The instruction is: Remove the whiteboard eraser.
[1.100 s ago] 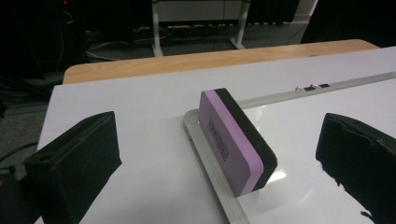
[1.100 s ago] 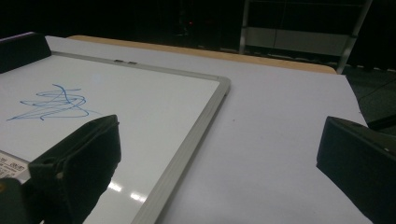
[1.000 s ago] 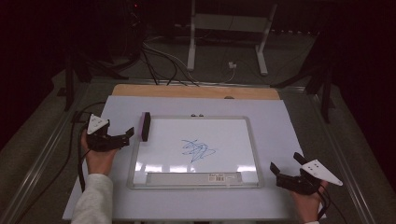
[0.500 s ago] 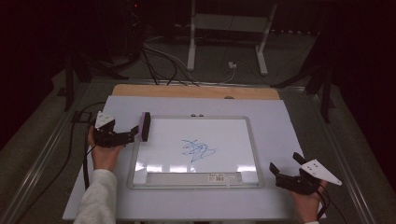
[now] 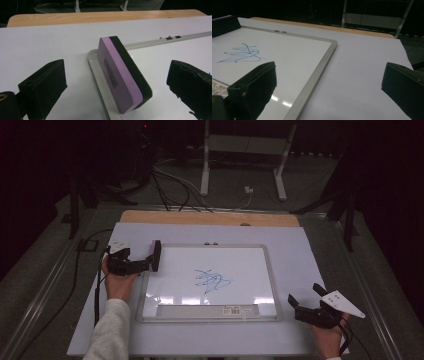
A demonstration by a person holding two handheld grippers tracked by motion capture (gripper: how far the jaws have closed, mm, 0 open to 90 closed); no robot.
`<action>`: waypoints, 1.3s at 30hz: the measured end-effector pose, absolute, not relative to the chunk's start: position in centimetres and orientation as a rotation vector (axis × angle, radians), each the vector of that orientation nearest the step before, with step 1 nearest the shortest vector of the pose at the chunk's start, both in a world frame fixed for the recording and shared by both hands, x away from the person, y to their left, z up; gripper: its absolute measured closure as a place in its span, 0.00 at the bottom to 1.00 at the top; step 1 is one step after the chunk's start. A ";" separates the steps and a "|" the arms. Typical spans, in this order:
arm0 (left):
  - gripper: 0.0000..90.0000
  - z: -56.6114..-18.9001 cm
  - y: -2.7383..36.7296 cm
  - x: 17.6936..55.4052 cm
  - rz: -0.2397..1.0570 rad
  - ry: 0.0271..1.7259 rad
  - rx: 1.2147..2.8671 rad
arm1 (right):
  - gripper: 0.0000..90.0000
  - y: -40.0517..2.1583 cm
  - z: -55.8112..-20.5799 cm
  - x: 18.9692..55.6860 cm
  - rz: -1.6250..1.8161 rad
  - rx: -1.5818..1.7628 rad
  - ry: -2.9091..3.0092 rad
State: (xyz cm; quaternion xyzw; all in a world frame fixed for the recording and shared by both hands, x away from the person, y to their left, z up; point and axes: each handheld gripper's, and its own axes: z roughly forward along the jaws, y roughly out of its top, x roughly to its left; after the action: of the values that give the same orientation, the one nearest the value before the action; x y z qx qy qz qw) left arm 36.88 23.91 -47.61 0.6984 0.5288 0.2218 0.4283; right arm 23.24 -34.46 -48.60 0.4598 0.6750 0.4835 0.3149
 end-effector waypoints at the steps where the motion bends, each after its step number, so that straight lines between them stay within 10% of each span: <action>1: 0.06 -47.6 23.9 37.0 0.548 1.322 1.745 | 0.00 -34.5 -48.6 23.2 1.273 1.210 1.780; 39: 0.37 -49.2 23.1 39.0 0.366 1.407 1.781 | 0.00 -34.3 -48.6 23.2 1.276 1.203 1.788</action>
State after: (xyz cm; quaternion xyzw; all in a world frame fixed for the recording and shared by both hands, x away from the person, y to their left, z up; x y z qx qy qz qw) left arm 38.99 23.11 -49.15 0.7070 0.5585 0.1453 0.4087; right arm 23.23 -34.32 -48.59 0.4562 0.6781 0.4839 0.3130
